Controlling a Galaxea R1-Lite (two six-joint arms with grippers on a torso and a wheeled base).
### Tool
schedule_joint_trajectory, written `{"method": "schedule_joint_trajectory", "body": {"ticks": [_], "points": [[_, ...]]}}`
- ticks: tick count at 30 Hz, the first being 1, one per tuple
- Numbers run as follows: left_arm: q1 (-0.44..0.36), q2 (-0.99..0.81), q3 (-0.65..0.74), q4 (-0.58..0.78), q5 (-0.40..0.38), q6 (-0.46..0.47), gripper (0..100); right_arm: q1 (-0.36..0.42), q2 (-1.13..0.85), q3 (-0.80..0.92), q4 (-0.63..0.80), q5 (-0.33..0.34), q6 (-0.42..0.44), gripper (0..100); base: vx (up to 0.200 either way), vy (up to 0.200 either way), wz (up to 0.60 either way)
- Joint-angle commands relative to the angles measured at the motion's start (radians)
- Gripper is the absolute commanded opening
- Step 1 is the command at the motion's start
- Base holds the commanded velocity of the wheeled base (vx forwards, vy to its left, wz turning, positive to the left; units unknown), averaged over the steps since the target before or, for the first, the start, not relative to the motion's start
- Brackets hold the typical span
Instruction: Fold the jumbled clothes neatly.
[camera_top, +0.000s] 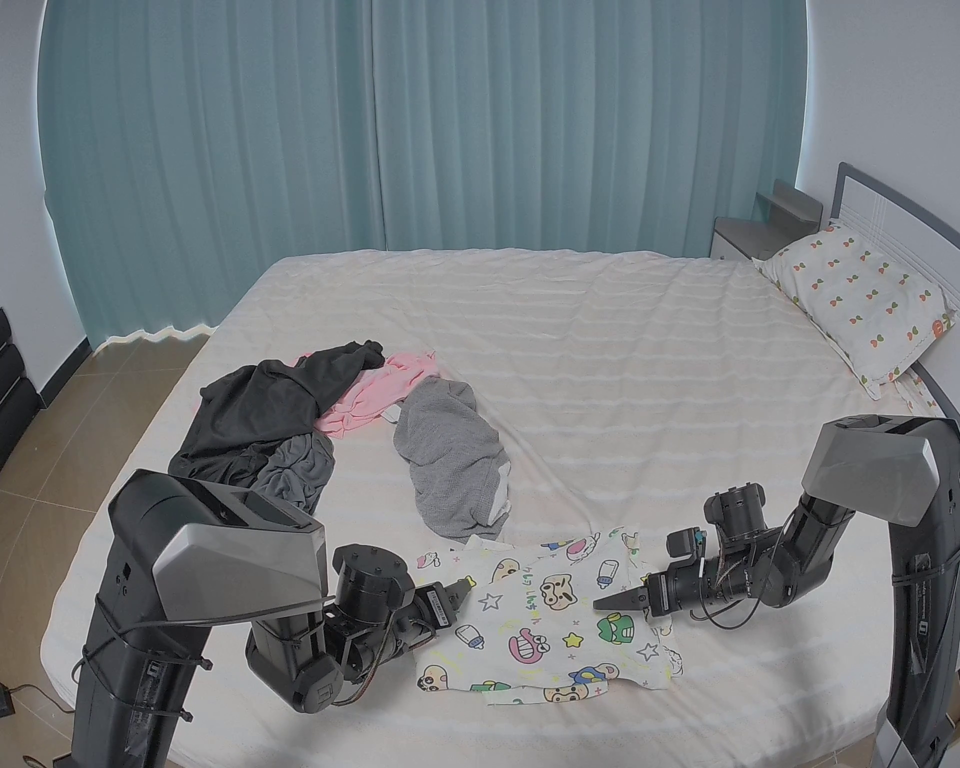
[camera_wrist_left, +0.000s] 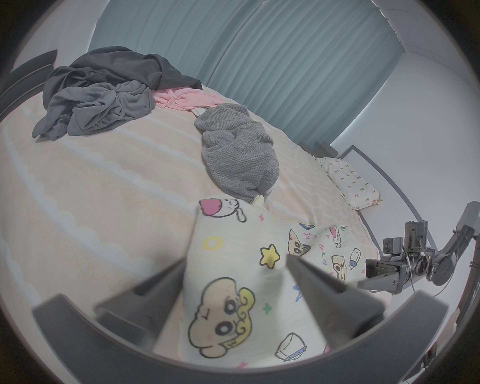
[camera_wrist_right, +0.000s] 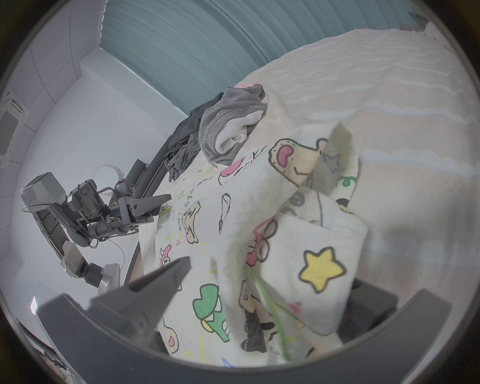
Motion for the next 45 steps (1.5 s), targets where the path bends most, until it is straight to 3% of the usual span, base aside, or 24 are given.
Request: {"method": "schedule_joint_trajectory", "body": {"ticks": [1, 5, 11, 13, 17, 20, 27, 31, 35, 40, 42, 45], "points": [[0.0, 0.007, 0.003, -0.001, 0.001, 0.0, 100, -0.003, 0.001, 0.008, -0.002, -0.002, 0.001, 100, 0.0, 0.0, 0.0], [0.006, 0.013, 0.015, -0.051, -0.001, -0.003, 100, -0.016, -0.006, 0.049, -0.075, -0.022, 0.004, 100, 0.0, 0.0, 0.0], [0.063, 0.016, 0.076, -0.149, -0.002, 0.024, 100, -0.019, -0.042, 0.109, -0.19, -0.122, 0.012, 100, 0.0, 0.0, 0.0], [0.124, -0.023, 0.139, -0.186, -0.001, 0.117, 100, -0.014, -0.062, 0.135, -0.308, -0.258, 0.016, 100, 0.0, 0.0, 0.0], [0.182, -0.118, 0.244, -0.267, -0.008, 0.159, 100, -0.017, -0.128, 0.202, -0.459, -0.361, 0.073, 100, 0.0, 0.0, 0.0], [0.224, -0.205, 0.311, -0.286, -0.007, 0.163, 100, -0.023, -0.235, 0.295, -0.506, -0.376, 0.116, 100, 0.0, 0.0, 0.0], [0.313, -0.397, 0.354, -0.286, 0.001, 0.166, 100, -0.089, -0.468, 0.416, -0.508, -0.379, 0.118, 100, 0.0, 0.0, 0.0], [0.396, -0.612, 0.389, -0.284, -0.001, 0.207, 100, -0.158, -0.712, 0.522, -0.508, -0.379, 0.116, 100, 0.0, 0.0, 0.0], [0.458, -0.774, 0.425, -0.284, -0.001, 0.294, 100, -0.181, -0.928, 0.609, -0.497, -0.382, 0.111, 100, 0.0, 0.0, 0.0], [0.488, -0.992, 0.455, -0.251, 0.001, 0.331, 100, -0.206, -1.189, 0.657, -0.423, -0.401, 0.058, 100, 0.0, 0.0, 0.0], [0.494, -1.136, 0.506, -0.162, 0.001, 0.38, 100, -0.227, -1.367, 0.657, -0.267, -0.471, -0.005, 100, 0.0, 0.0, 0.0], [0.492, -1.343, 0.556, -0.013, 0.001, 0.437, 100, -0.229, -1.623, 0.626, 0.008, -0.533, -0.024, 100, 0.0, 0.0, 0.0]]}}
